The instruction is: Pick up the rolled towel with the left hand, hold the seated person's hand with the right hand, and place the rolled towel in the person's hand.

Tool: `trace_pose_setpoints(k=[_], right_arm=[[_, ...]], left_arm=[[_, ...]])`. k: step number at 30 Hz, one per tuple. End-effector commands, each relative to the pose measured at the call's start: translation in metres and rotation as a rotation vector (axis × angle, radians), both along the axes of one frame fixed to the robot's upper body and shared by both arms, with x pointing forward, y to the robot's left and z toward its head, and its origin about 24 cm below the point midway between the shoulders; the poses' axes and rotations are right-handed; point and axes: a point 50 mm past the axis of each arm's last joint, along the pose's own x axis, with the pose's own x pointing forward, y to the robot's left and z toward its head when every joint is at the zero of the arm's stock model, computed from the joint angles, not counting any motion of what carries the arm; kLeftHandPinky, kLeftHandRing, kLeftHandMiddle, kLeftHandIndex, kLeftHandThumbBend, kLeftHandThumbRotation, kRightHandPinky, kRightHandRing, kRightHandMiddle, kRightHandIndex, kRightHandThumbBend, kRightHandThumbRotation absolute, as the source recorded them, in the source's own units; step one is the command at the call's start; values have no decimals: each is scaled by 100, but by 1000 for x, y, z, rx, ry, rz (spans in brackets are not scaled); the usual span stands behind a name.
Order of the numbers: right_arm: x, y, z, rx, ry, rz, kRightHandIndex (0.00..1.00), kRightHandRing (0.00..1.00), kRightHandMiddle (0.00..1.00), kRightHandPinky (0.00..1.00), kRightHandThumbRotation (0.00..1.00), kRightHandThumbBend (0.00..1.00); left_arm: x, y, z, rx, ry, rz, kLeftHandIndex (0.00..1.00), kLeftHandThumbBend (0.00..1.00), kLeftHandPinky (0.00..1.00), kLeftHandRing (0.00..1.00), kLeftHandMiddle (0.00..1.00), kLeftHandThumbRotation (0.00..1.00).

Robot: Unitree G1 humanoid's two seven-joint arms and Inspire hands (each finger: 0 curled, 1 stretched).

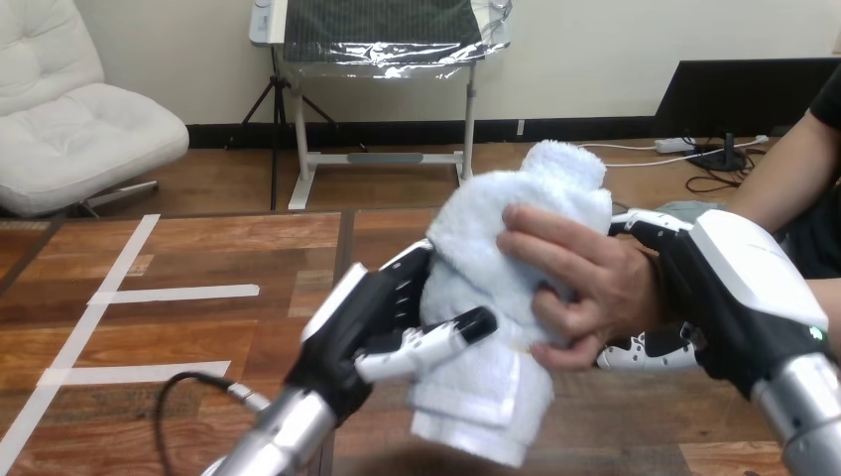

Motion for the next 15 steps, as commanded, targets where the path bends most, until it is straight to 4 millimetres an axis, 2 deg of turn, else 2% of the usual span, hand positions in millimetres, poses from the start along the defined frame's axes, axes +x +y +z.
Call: trace_pose_setpoints(k=[1,6,8,15], right_arm=[[-10,25,39,146,-300,104,81,94,92,83,0,65],[-14,29,36,192,-347,113,82,97,94,87,0,58],[-15,30,35,205,-362,112,83,98,95,89,0,52],[-20,37,32,254,-424,97,85,100,97,93,0,38]], left_arm=[[-11,18,46,-21,-291,73,87,66,69,76,80,44],[-18,22,47,-14,-330,130,87,61,68,76,80,51],[-20,23,47,-19,-341,143,87,57,68,76,80,57],[-29,24,44,-72,-369,226,87,50,67,77,80,65]])
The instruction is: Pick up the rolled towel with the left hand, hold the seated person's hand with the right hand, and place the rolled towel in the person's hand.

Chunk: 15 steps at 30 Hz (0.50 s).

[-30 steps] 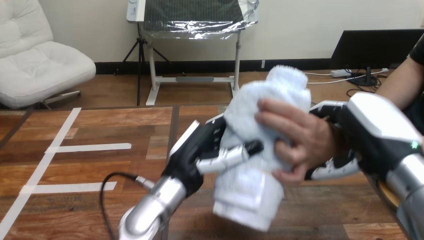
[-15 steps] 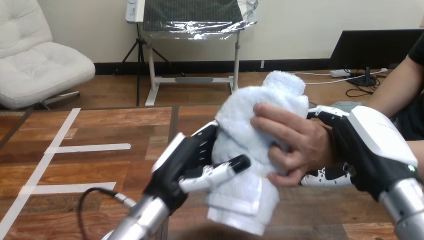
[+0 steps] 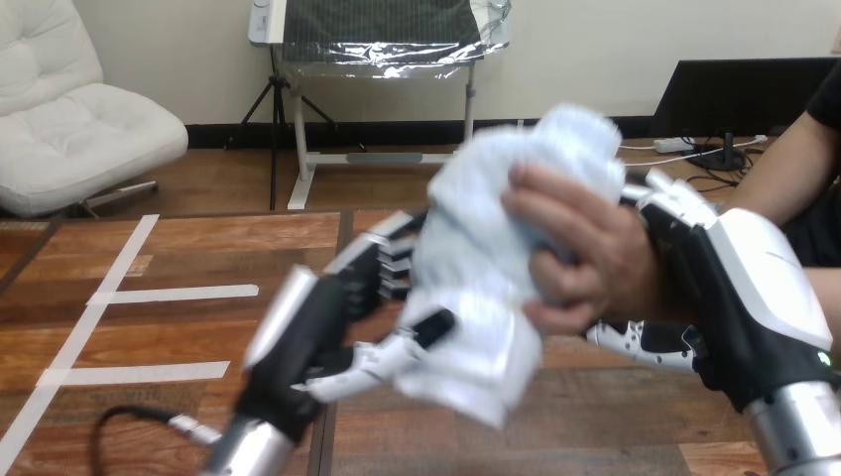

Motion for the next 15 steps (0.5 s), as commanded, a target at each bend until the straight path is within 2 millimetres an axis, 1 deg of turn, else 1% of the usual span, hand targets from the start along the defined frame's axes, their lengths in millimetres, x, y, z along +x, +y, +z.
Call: trace_pose_setpoints(k=[1,6,9,10,15], right_arm=[[-7,26,32,109,-249,95,86,100,98,94,0,33],[-9,31,29,149,-283,103,87,100,99,96,0,25],[-9,35,27,170,-303,113,88,100,100,98,0,21],[-9,36,27,175,-307,116,88,100,100,99,0,17],[-9,40,24,190,-322,117,89,100,100,100,0,12]], left_arm=[[-1,3,26,-41,-173,73,87,48,67,76,81,68],[-6,2,25,-60,-189,138,87,45,66,75,80,72],[-7,2,25,-59,-198,172,87,45,65,74,80,76],[-7,2,25,-59,-202,180,87,45,65,74,80,79],[-9,1,24,-61,-221,222,87,44,64,73,80,85]])
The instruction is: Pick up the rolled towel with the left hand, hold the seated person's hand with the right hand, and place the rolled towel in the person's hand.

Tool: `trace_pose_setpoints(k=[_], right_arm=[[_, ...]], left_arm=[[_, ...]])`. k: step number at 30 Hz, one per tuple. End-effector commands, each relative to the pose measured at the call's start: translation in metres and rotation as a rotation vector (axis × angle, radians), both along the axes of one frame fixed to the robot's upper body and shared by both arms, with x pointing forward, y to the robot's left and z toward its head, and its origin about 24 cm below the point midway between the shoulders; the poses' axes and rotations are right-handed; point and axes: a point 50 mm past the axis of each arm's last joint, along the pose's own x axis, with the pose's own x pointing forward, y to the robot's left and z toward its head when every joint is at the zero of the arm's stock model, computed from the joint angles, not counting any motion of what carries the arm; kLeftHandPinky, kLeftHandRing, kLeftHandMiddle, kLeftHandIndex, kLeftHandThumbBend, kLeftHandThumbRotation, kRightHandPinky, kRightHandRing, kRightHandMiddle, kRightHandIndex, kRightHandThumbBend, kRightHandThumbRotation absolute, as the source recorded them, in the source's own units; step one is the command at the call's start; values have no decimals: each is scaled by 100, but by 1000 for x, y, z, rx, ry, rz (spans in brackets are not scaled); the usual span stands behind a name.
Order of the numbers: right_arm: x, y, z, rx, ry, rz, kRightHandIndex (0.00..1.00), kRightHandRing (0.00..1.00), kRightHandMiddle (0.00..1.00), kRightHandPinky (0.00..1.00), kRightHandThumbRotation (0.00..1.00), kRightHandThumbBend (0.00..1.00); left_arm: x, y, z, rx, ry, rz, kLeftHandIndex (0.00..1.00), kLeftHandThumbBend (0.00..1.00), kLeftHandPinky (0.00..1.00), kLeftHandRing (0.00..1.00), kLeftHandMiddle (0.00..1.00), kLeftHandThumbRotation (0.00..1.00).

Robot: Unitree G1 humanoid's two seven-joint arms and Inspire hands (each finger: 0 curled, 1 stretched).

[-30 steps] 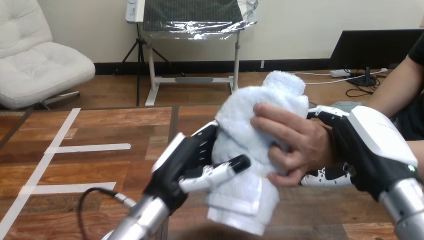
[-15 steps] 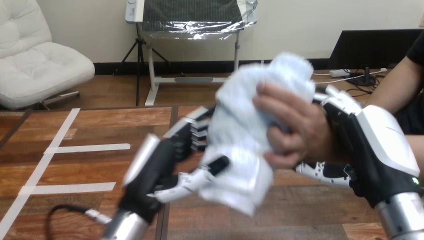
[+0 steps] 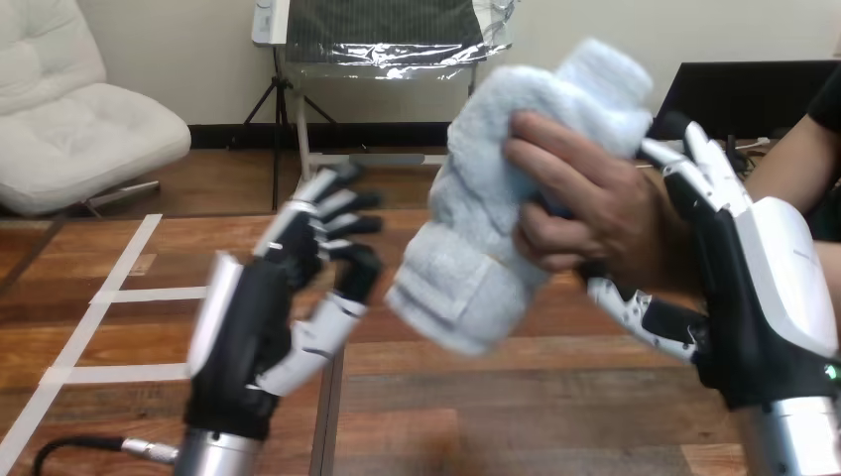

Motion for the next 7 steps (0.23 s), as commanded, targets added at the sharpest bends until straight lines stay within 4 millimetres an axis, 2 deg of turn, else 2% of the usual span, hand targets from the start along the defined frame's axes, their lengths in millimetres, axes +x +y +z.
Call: trace_pose_setpoints(k=[1,7], right_arm=[[-2,23,19,45,-167,116,89,100,100,100,0,11],[-2,27,16,62,-182,118,89,100,100,100,0,6]], left_arm=[[1,-6,11,-11,-79,30,88,44,64,73,80,86],[0,-7,9,-37,-90,70,89,42,62,72,80,93]])
